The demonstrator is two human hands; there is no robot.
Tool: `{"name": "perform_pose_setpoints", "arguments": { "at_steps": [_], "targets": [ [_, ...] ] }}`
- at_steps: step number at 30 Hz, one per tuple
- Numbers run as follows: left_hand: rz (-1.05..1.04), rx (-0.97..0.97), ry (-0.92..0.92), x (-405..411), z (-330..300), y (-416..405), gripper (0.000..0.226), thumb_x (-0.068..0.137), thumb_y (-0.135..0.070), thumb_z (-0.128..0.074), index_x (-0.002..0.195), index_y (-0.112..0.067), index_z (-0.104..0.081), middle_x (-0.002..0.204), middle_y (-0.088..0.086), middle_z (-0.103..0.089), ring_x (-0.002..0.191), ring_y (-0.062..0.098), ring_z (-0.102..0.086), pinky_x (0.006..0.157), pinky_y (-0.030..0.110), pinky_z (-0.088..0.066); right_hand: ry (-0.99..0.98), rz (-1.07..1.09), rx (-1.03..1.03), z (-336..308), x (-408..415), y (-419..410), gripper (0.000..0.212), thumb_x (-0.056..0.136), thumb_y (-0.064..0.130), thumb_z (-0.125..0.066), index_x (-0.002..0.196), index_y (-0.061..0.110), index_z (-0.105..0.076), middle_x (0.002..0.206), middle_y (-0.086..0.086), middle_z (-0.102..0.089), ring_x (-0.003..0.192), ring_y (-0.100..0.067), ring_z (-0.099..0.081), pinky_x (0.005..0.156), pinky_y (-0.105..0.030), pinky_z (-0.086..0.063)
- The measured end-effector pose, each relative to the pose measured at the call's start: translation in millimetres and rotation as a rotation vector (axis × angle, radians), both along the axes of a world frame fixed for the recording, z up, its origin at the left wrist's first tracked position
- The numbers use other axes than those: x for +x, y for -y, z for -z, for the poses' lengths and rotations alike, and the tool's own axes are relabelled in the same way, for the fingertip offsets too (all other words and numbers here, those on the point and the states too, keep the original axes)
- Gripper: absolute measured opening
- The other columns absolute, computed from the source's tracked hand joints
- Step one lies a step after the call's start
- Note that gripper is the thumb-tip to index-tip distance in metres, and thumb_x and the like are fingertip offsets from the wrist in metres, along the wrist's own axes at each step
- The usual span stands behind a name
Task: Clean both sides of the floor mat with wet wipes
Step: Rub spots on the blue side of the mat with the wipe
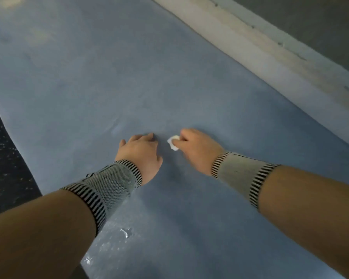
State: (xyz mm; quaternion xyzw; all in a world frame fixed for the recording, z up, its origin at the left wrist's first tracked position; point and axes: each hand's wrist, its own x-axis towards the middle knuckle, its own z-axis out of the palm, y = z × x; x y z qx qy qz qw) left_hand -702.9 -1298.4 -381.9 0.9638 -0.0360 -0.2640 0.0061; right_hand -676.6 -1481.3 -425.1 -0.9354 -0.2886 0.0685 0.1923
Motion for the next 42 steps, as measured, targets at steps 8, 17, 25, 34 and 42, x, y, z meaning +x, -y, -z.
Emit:
{"name": "perform_pose_setpoints", "arguments": {
  "at_steps": [8, 17, 25, 34, 42],
  "targets": [
    [0.023, -0.096, 0.124, 15, 5, 48, 0.059, 0.092, -0.037, -0.048, 0.147, -0.022, -0.032, 0.159, -0.009, -0.017, 0.144, 0.017, -0.017, 0.114, 0.053, -0.018, 0.078, 0.464, 0.034, -1, 42, 32, 0.029, 0.093, 0.027, -0.052, 0.066, 0.017, -0.045, 0.076, 0.0, -0.049, 0.068, -0.018, -0.043, 0.065, -0.025, -0.03],
    [0.081, 0.03, -0.079, 42, -5, 75, 0.066, 0.097, -0.039, -0.039, 0.154, -0.018, -0.013, 0.162, -0.009, -0.004, 0.148, 0.021, -0.012, 0.116, 0.054, -0.012, 0.089, 0.486, -0.199, 0, 42, 122, 0.026, 0.092, 0.009, -0.047, 0.113, 0.012, -0.062, 0.1, -0.014, -0.056, 0.087, -0.032, -0.054, 0.067, -0.028, -0.029],
    [0.064, 0.051, -0.096, 43, -11, 76, 0.068, 0.097, -0.036, -0.042, 0.155, -0.02, -0.01, 0.162, -0.009, -0.002, 0.148, 0.021, -0.01, 0.117, 0.055, -0.012, 0.005, 0.062, -0.132, -2, 30, 55, 0.027, 0.093, 0.008, -0.043, 0.115, 0.011, -0.059, 0.109, -0.013, -0.053, 0.094, -0.033, -0.053, 0.069, -0.028, -0.033],
    [0.073, 0.084, -0.092, 40, -6, 81, 0.071, 0.096, -0.038, -0.044, 0.154, -0.015, -0.009, 0.163, -0.004, -0.001, 0.148, 0.021, -0.008, 0.116, 0.054, -0.012, 0.023, 0.383, -0.187, -13, 74, 60, 0.027, 0.092, 0.01, -0.044, 0.113, 0.01, -0.061, 0.115, -0.016, -0.054, 0.102, -0.032, -0.053, 0.076, -0.029, -0.037],
    [0.17, 0.058, -0.017, 59, -10, 88, 0.064, 0.095, -0.038, -0.043, 0.152, -0.021, -0.019, 0.162, -0.005, -0.004, 0.148, 0.02, -0.009, 0.115, 0.06, -0.011, 0.02, 0.573, -0.154, -6, 55, 139, 0.017, 0.09, 0.013, -0.051, 0.101, 0.011, -0.064, 0.092, -0.012, -0.054, 0.086, -0.03, -0.053, 0.071, -0.035, -0.04]
  ]
}}
